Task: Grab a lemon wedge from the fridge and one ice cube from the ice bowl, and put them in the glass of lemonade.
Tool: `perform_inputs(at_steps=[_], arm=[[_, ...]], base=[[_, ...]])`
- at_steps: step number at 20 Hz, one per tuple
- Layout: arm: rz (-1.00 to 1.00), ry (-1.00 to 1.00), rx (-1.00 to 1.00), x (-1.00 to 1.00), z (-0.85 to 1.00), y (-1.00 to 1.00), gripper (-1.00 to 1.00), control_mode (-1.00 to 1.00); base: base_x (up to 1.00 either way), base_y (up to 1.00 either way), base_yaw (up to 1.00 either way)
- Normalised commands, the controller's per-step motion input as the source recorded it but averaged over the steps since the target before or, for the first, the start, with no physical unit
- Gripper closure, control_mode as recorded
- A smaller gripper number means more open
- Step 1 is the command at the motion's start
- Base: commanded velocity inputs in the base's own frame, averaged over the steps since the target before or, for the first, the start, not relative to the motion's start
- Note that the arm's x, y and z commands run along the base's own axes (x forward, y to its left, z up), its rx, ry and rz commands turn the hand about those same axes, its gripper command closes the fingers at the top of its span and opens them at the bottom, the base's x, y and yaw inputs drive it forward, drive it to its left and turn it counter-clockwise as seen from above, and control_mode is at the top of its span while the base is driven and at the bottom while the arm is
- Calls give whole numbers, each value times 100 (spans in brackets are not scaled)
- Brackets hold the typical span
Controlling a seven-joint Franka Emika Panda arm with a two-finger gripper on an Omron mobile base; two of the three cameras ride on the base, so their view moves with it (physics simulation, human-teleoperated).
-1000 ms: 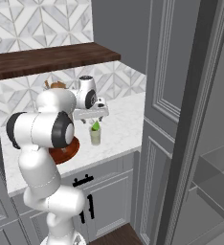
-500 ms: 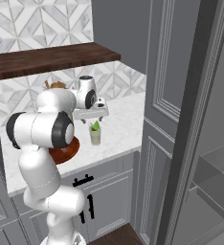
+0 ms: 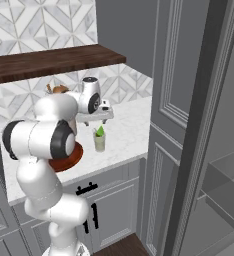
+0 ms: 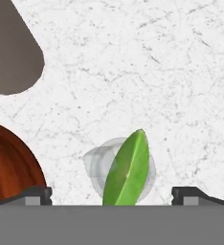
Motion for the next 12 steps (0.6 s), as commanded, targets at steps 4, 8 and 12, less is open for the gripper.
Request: perform_inputs(at_steps=[4,8,12], arm=[[0,-10,9,-28,19,-3,-100,-100],[0,-2,6,-19,12,-3,-100,-100],[0,-8,4,-51,7,0,-100,-100]], base=[[0,0,0],[0,0,0],[0,0,0]])
